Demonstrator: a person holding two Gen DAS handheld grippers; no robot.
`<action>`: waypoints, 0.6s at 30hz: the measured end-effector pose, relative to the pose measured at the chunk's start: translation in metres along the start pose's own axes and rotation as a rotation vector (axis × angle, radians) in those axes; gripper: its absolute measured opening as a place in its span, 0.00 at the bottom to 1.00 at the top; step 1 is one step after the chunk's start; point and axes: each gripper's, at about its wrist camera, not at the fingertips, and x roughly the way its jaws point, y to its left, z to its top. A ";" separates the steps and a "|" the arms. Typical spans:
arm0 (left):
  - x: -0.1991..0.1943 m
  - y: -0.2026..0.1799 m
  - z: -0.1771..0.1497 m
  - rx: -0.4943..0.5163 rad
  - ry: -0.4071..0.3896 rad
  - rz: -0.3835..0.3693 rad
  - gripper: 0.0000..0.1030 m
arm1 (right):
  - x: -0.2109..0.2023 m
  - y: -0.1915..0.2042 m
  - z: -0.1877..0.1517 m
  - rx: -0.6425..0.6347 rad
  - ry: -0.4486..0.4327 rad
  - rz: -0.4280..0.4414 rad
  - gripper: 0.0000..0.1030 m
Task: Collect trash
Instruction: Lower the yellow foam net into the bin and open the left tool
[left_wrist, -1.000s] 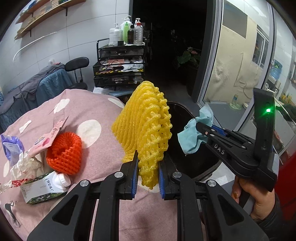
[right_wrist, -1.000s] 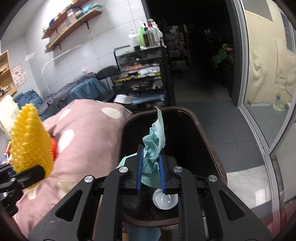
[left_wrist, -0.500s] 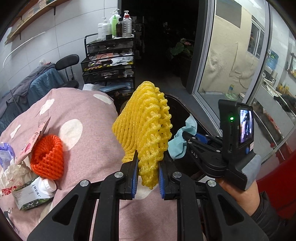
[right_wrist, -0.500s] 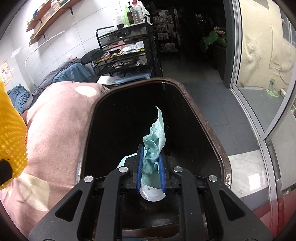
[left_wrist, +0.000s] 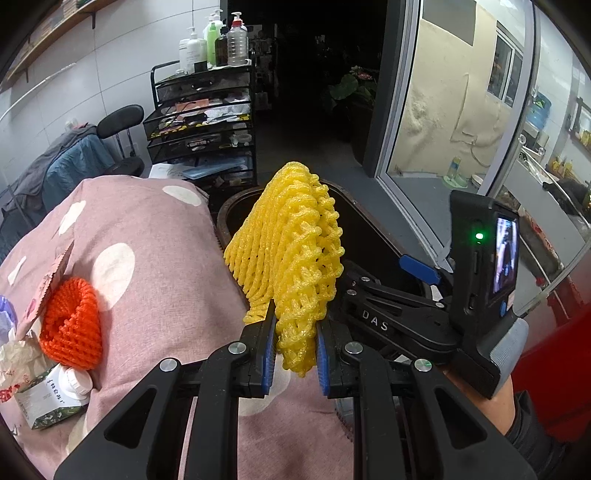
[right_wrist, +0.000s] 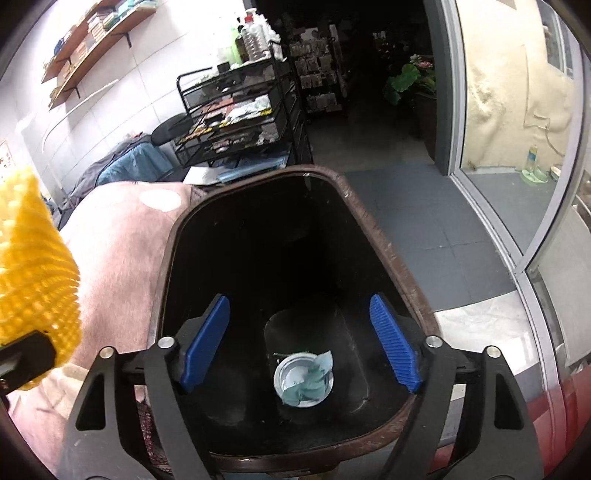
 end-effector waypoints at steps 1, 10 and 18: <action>0.003 -0.001 0.003 -0.001 0.003 -0.004 0.18 | -0.002 -0.002 0.002 0.009 -0.008 -0.007 0.80; 0.034 -0.011 0.017 0.007 0.049 -0.013 0.18 | -0.023 -0.030 0.015 0.108 -0.088 -0.086 0.84; 0.073 -0.016 0.026 -0.004 0.141 -0.035 0.18 | -0.030 -0.052 0.022 0.186 -0.118 -0.152 0.85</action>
